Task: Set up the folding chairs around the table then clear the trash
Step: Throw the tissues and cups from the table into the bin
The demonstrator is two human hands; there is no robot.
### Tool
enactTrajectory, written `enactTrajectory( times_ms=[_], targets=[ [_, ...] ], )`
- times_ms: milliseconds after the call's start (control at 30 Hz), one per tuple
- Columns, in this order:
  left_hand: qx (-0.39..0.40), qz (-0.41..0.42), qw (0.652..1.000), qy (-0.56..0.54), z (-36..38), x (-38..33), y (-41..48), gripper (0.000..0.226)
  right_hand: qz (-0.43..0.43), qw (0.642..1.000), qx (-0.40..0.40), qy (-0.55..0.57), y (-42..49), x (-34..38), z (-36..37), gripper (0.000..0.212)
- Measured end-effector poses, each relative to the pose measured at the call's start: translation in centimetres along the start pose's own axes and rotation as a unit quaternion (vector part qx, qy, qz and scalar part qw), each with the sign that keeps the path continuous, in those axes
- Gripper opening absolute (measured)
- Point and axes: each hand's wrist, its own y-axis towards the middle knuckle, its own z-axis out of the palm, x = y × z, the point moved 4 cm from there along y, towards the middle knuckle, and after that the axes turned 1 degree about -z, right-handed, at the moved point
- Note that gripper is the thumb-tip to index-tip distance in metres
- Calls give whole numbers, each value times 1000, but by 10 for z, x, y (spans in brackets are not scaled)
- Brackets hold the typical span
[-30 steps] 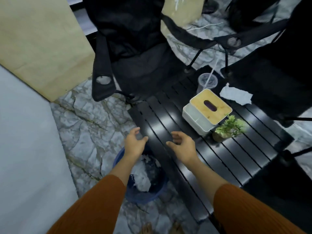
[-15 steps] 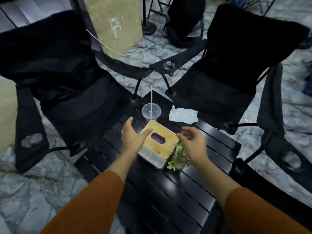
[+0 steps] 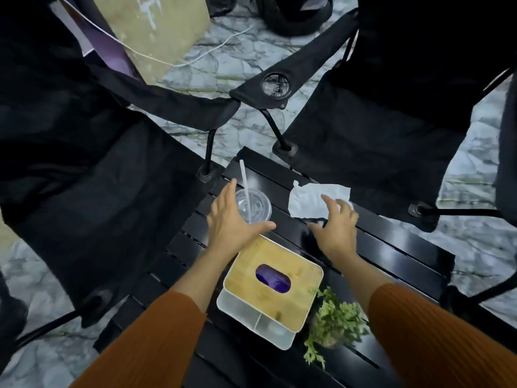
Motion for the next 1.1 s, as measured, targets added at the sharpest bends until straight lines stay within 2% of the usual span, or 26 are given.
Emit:
enactTrajectory(
  times_ms=[100,233,367,467,633,900,1100],
  targets=[
    [7,23,1000,4,8,2,7,120,1,997,16,-79,17,0,23,71],
    [6,41,999,-29,12,0,12,113,-24,993,-5,-118,28,-5,36,55],
    [-1,45,997,-56,13,-3,14,112,-62,998,-30,-12,27,-3,37,25],
    [-3,44,997,-64,11,-7,10,112,-16,997,-54,46,27,-5,26,32],
    [-24,42,995,-85,-4,-19,0,112,14,990,-88,112,18,-2,2,23],
    [-80,54,988,-121,-56,-39,-56,105,-63,981,-102,156,-38,36,-51,15],
    [-128,46,983,-126,-101,-23,-133,108,-96,974,-66,193,-108,78,-70,30]
  ],
)
